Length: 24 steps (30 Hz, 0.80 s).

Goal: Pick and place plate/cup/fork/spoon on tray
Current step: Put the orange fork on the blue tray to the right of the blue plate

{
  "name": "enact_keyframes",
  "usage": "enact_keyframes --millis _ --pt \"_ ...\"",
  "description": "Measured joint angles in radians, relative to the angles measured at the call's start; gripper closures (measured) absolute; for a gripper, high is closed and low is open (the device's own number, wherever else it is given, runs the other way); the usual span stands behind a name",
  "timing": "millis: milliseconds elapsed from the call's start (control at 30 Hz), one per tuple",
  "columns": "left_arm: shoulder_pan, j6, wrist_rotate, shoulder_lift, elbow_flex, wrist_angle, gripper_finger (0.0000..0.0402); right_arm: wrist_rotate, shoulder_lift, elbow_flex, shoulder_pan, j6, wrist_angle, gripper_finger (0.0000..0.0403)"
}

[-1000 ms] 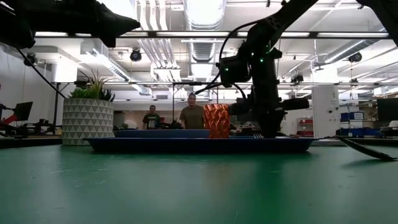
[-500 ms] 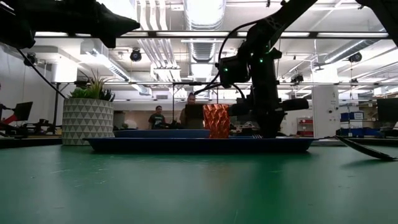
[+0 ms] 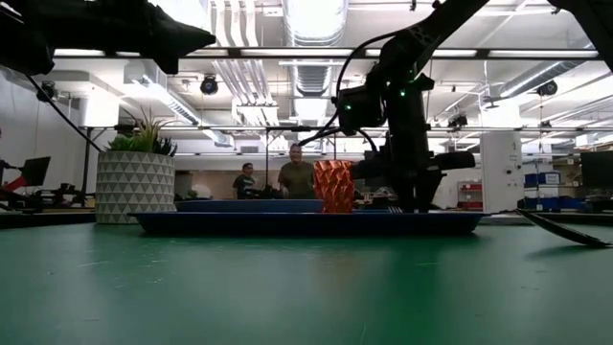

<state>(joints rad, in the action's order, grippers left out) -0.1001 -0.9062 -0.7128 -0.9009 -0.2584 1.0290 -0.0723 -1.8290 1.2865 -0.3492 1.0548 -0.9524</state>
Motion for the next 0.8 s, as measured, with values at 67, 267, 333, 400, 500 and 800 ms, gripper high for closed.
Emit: enact_keyframes --millis 67,267,333,400,500,800 --pt "0.0 0.0 0.0 0.0 0.0 0.0 0.0357 0.0 0.002 0.0 0.0 -0.023 -0.002 0.0304" --pt "0.0 0.0 0.0 0.0 0.0 0.0 0.0357 -0.013 0.022 0.025 -0.002 -0.08 -0.026 0.0277" --pt "0.0 0.0 0.0 0.0 0.0 0.0 0.0357 -0.028 0.023 0.03 -0.002 -0.098 -0.024 0.0282" --pt "0.0 0.0 0.0 0.0 0.0 0.0 0.0357 -0.034 0.023 0.03 -0.002 -0.106 -0.008 0.0295" --pt "0.0 0.0 0.0 0.0 0.0 0.0 0.0357 -0.041 0.023 0.022 -0.002 -0.116 0.053 0.0328" --pt "0.0 0.0 0.0 0.0 0.0 0.0 0.0357 -0.147 0.02 -0.008 0.007 -0.126 0.15 0.0392"
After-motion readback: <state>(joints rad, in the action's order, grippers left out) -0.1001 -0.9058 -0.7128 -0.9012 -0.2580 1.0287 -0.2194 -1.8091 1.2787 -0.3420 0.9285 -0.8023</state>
